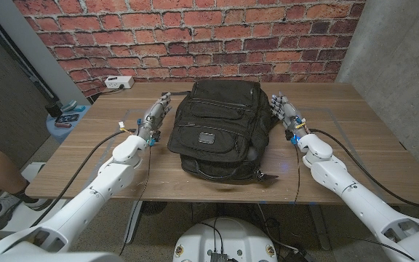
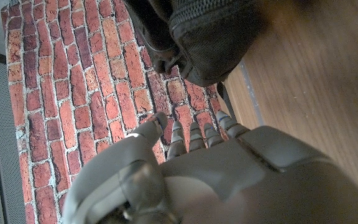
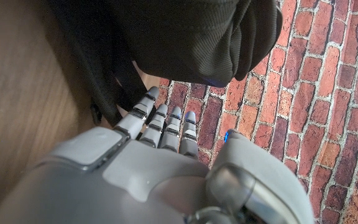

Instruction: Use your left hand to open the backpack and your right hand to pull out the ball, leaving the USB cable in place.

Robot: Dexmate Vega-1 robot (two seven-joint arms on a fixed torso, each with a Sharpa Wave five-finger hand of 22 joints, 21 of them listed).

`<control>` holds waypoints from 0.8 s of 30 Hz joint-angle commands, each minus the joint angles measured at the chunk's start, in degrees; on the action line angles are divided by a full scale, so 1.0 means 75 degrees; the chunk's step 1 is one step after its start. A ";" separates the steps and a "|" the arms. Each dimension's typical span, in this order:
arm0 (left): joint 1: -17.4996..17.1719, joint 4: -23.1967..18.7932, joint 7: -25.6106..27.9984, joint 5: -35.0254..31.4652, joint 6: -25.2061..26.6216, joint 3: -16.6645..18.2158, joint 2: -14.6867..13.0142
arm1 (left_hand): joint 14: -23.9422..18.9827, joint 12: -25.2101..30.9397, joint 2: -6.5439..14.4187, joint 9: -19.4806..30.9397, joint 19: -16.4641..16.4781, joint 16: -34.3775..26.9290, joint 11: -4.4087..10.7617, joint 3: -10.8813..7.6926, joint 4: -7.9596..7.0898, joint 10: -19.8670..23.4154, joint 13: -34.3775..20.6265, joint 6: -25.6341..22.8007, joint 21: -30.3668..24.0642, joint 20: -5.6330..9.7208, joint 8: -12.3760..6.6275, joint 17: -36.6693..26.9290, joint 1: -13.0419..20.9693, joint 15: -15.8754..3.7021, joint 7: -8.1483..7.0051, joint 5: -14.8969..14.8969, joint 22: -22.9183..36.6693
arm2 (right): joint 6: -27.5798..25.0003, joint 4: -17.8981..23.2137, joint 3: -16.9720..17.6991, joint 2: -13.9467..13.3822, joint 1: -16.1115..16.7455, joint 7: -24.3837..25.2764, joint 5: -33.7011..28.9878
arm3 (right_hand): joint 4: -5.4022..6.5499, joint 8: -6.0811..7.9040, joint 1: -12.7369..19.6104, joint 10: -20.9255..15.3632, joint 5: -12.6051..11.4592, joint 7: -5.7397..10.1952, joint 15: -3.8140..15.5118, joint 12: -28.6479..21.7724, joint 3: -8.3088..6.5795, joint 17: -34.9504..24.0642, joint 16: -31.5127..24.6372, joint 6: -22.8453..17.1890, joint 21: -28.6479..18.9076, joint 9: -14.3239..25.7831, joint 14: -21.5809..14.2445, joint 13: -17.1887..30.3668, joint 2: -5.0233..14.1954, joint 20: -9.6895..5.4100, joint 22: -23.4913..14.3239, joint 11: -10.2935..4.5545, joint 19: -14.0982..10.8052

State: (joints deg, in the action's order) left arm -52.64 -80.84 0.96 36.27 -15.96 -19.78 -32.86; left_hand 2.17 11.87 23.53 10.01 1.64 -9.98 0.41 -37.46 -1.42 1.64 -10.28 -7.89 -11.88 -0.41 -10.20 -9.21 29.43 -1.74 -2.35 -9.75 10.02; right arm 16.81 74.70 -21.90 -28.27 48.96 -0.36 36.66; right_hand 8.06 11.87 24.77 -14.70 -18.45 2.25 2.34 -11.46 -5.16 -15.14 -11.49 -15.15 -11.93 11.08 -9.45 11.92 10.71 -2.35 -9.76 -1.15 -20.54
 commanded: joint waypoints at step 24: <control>-0.1251 -0.1729 0.0230 -0.0098 0.0222 0.0694 -0.1257 | 0.0107 -0.0017 -0.1797 0.0019 0.0030 0.0001 0.0027 -0.0037 0.0184 0.0047 -0.0024 0.0039 0.0019 0.0014 -0.0015 -0.0030 -0.1575 0.0020 -0.0039 -0.0045 0.0011 | 0.0130 0.0166 -0.0081 -0.0144 -0.0066 0.0023 -0.0351 | -0.0098 -0.0001 0.0194 -0.0026 0.0064 -0.0004 0.0134 -0.0021 -0.0197 0.0091 -0.0003 -0.0067 0.0038 0.0012 -0.0026 -0.0002 -0.0047 -0.0231 -0.0007 -0.0039 -0.0074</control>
State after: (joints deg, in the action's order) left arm -58.85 -89.70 1.90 36.01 -14.59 -16.56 -39.23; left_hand 2.37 11.86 23.00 10.00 1.64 -9.98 0.41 -37.70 -0.38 1.64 -10.27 -7.64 -11.88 -0.41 -10.20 -9.20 29.96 -1.54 -2.60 -9.75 10.01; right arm 16.94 77.30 -22.02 -29.62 49.61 0.70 34.71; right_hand 7.35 11.87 25.73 -14.70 -18.12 2.25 2.34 -11.46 -6.19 -14.36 -11.49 -15.15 -11.93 11.07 -9.45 11.70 10.35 -2.34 -9.75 -1.15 -20.53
